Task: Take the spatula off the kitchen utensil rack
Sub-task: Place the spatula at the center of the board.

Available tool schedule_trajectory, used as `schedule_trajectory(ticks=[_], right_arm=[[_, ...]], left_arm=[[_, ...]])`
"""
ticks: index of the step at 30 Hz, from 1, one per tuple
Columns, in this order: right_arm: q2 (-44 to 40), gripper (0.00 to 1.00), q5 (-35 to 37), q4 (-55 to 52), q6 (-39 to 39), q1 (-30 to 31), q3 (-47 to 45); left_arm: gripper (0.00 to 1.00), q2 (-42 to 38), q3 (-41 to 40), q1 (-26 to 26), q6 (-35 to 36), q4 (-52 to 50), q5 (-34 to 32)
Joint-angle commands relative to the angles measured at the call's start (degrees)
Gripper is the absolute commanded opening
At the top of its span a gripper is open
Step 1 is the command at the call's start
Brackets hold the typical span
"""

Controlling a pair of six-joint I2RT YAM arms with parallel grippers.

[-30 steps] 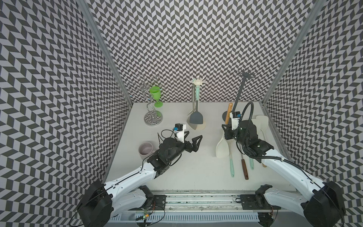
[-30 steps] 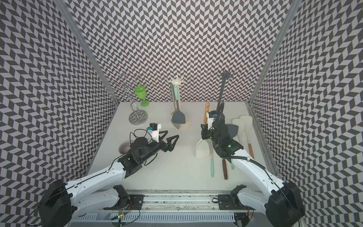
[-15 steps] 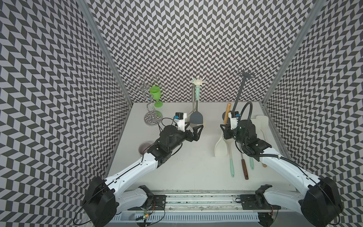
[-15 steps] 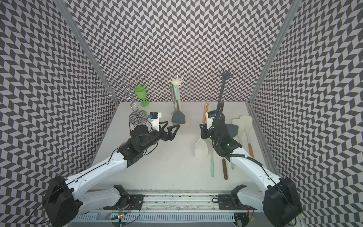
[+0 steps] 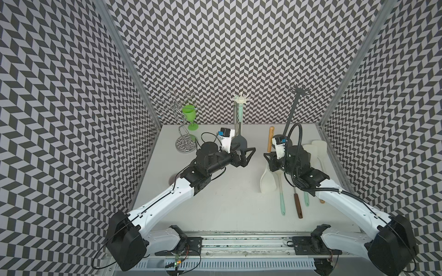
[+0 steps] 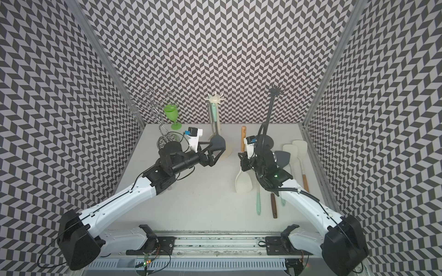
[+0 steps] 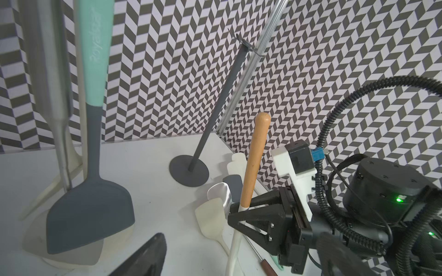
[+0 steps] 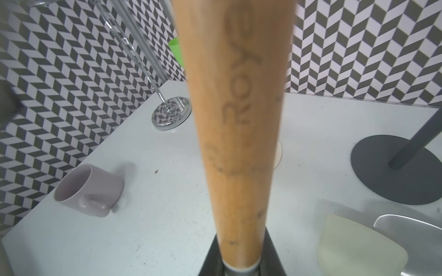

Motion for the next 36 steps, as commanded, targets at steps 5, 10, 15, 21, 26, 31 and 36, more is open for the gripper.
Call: schedule_trajectory(ticks=[5, 10, 15, 21, 26, 31, 36], right_arm=[[0.1, 0.00, 1.8, 2.2, -3.7, 4.3, 3.3], [0.6, 0.00, 3.3, 2.1, -5.6, 8.2, 3.8], [0.7, 0.00, 5.4, 2.3, -7.9, 11.7, 3.5], [1.2, 0.00, 7.8, 2.1, -9.5, 14.5, 3.3], [0.7, 0.00, 8.5, 1.6, -9.5, 15.4, 2.9], [0.5, 0.00, 7.4, 2.7, -9.7, 16.9, 1.9], [0.3, 0.00, 8.4, 3.7, -9.6, 17.8, 1.0]], left_arm=[[1.00, 3.4, 6.0, 0.0, -0.7, -1.6, 8.1], [0.97, 5.6, 7.7, 0.3, -0.5, -2.7, 7.6], [0.77, 7.8, 7.8, 2.6, -3.6, -0.7, 11.0], [0.55, 8.7, 7.2, 3.4, -5.1, 0.6, 12.2], [0.51, 8.4, 6.6, 4.4, -5.8, 1.0, 12.2], [0.43, 8.9, 6.7, 5.0, -5.8, 0.7, 12.4], [0.06, 10.0, 6.2, 5.3, -5.8, 1.3, 13.0]])
